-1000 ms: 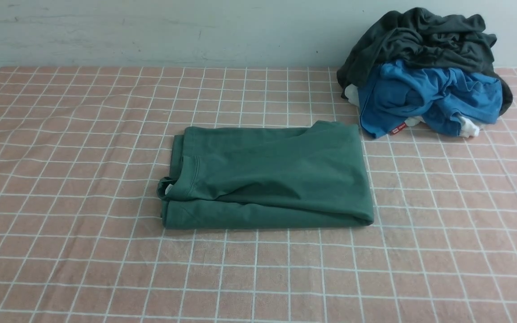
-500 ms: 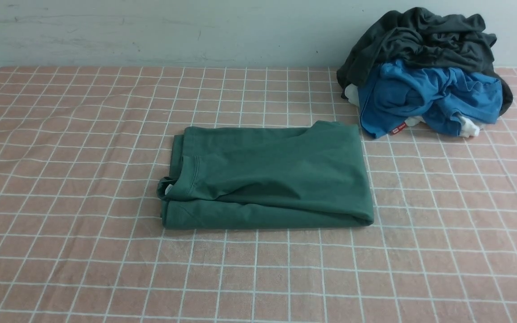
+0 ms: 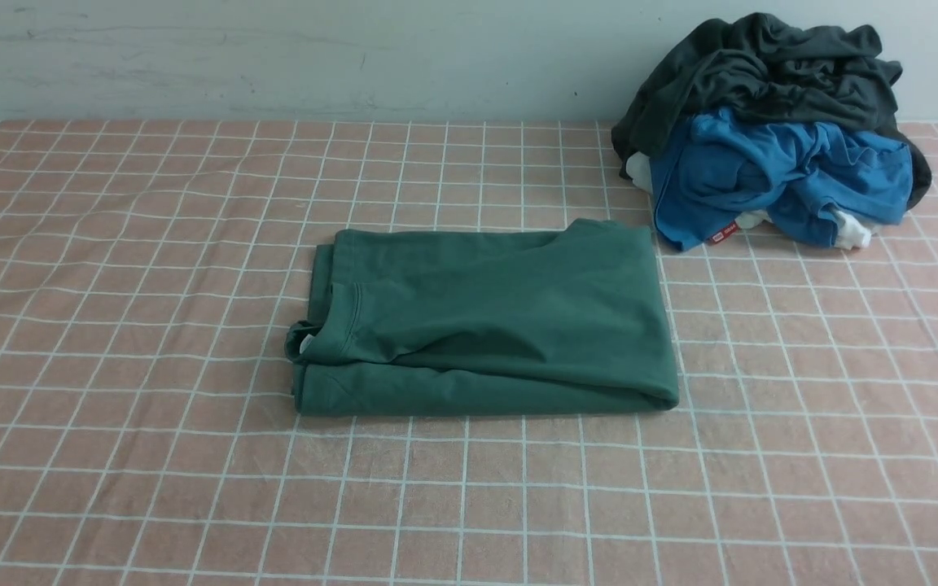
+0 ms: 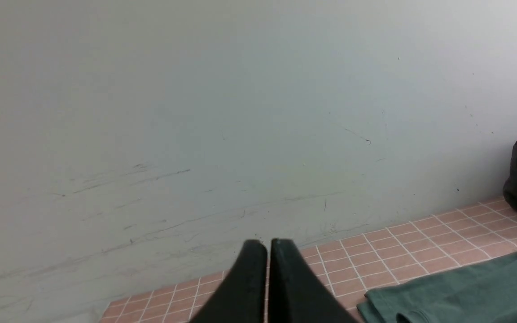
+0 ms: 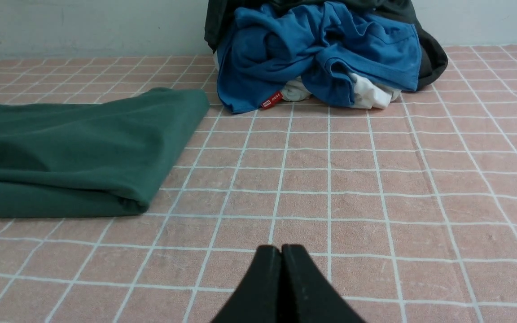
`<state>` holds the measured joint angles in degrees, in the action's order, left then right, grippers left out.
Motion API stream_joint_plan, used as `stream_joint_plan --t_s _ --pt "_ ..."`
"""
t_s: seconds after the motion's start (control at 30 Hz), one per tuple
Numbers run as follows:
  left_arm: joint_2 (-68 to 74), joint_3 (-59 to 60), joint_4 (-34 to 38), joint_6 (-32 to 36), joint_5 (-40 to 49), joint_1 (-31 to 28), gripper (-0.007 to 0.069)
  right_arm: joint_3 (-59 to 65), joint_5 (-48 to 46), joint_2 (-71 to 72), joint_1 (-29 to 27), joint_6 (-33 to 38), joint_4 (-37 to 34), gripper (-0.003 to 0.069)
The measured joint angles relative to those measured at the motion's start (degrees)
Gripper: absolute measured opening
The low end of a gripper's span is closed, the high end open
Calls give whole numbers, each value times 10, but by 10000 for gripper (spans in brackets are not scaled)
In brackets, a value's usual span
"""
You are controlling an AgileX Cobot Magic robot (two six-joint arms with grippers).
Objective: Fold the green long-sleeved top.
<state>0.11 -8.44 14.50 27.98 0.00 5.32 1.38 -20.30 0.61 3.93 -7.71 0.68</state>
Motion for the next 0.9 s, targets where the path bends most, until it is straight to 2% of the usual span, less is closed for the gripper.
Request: stream_joint_plan --t_s 0.43,0.73,0.83,0.87,0.9 --pt "-1 1 0 0 0 0 -1 0 -1 0 0 0 -1 -10" --pt "-7 88 -16 -3 0 -10 -1 0 -1 0 0 0 -7 -10" --pt "-7 100 -26 -49 109 -17 -1 0 -2 0 -1 0 -7 -10" --pt "-7 101 -26 -53 116 -18 -1 0 -2 0 -1 0 -7 -10" --pt "-7 101 -32 -88 171 -23 -1 0 -2 0 -1 0 -7 -10"
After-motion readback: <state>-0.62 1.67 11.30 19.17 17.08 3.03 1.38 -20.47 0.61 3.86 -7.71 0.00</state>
